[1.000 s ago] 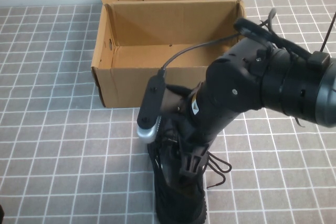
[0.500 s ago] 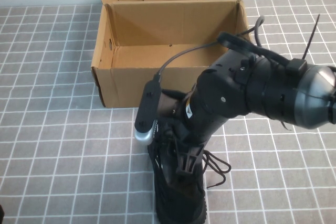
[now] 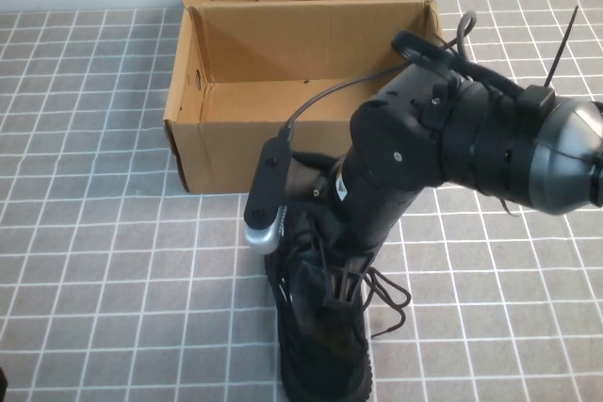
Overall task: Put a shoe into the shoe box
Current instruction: Pick up the shoe from the table
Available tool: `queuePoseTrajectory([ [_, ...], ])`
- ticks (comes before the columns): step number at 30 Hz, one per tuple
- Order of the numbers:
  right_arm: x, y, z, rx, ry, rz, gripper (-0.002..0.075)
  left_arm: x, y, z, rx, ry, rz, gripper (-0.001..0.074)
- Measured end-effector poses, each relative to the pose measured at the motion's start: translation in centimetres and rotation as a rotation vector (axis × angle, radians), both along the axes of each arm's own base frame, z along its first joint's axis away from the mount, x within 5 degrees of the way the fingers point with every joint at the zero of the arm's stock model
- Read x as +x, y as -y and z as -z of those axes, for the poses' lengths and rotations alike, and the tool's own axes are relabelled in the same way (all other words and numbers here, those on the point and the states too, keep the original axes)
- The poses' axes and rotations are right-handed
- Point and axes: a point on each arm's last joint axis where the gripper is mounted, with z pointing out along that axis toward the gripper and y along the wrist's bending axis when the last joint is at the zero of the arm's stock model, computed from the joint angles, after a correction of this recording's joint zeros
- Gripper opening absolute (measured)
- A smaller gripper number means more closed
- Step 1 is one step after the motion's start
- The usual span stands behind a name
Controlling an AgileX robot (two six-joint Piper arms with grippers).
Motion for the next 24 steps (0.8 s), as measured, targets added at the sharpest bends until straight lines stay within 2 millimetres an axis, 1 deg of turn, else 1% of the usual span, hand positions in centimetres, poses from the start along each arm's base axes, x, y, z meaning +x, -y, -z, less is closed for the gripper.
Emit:
queuePoseTrajectory([
  [3, -0.2, 0.2, -1.0, 0.013, 0.012, 0.001, -0.0005, 0.0, 0.0, 0.0, 0.000, 0.000, 0.000, -0.0001],
  [5, -0.6, 0.7, -2.3, 0.029, 0.024, 0.010, -0.0006, 0.0, 0.0, 0.0, 0.000, 0.000, 0.000, -0.0001],
  [7, -1.2, 1.3, -4.4, 0.061, 0.042, 0.027, -0.0006, 0.0, 0.0, 0.0, 0.000, 0.000, 0.000, -0.0001],
  [14, -3.5, 3.8, -12.6, 0.162, 0.125, 0.038, -0.0006, 0.0, 0.0, 0.0, 0.000, 0.000, 0.000, -0.0001],
  [17, -4.2, 4.5, -15.3, 0.195, 0.155, 0.037, -0.0006, 0.0, 0.0, 0.0, 0.000, 0.000, 0.000, -0.0001],
  [20, -4.4, 4.9, -16.9, 0.211, 0.181, 0.037, -0.0006, 0.0, 0.0, 0.0, 0.000, 0.000, 0.000, -0.0001],
  [24, -4.3, 5.1, -17.4, 0.204, 0.208, 0.041, -0.0006, 0.0, 0.0, 0.0, 0.000, 0.000, 0.000, -0.0001],
])
